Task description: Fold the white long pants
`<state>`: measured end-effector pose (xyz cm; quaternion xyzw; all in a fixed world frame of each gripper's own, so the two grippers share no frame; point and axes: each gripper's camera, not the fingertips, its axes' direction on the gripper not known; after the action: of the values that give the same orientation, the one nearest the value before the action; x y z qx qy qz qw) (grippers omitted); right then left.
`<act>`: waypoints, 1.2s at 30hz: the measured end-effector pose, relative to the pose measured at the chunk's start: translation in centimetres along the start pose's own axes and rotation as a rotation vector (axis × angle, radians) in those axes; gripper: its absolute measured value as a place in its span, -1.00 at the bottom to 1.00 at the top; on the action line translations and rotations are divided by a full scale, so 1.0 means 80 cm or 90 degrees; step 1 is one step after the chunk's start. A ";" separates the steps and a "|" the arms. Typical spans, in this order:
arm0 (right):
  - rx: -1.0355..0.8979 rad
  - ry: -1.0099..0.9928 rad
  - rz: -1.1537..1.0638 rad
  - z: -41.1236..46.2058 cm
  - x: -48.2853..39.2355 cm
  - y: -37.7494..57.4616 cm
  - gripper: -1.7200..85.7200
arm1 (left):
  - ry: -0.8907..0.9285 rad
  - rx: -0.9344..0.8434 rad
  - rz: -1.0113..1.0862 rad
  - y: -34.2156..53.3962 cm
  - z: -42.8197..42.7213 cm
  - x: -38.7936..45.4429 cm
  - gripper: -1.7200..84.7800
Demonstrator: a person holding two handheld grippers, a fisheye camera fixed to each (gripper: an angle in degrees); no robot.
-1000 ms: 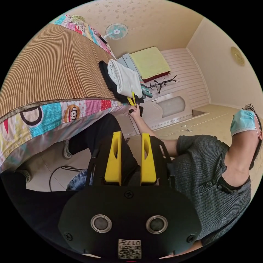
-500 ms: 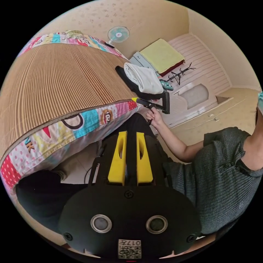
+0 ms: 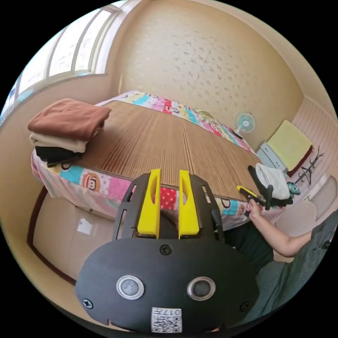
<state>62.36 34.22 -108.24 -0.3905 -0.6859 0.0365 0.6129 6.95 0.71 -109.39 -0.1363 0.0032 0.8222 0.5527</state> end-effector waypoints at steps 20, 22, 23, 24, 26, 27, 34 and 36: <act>0.009 -0.224 0.100 0.014 0.084 0.058 -0.95 | -0.005 0.185 -0.636 -0.144 -0.177 -0.524 -0.58; 0.005 -0.218 0.096 0.013 0.086 0.060 -0.95 | 0.069 0.252 -0.722 -0.107 -0.173 -0.538 -0.63; 0.005 -0.216 0.091 0.013 0.087 0.062 -0.95 | 0.135 0.308 -0.773 -0.084 -0.172 -0.547 -0.66; 0.006 -0.220 0.092 0.012 0.091 0.065 -0.95 | 0.164 0.328 -0.790 -0.077 -0.172 -0.551 -0.66; 0.007 -0.229 0.095 0.011 0.098 0.069 -0.95 | 0.203 0.341 -0.783 -0.078 -0.185 -0.561 -0.69; 0.009 -0.233 0.097 0.011 0.102 0.071 -0.95 | 0.203 0.338 -0.761 -0.084 -0.191 -0.562 -0.72; 0.012 -0.256 0.100 0.006 0.125 0.082 -0.95 | 0.369 0.242 -0.580 -0.173 -0.180 -0.534 -0.81; 0.013 -0.259 0.100 0.005 0.132 0.085 -0.95 | 0.360 0.169 -0.497 -0.213 -0.164 -0.497 -0.81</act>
<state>65.97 45.19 -103.35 -0.4210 -0.7627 0.1687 0.4611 39.30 -30.78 -110.47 -0.2731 0.2064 0.4775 0.8092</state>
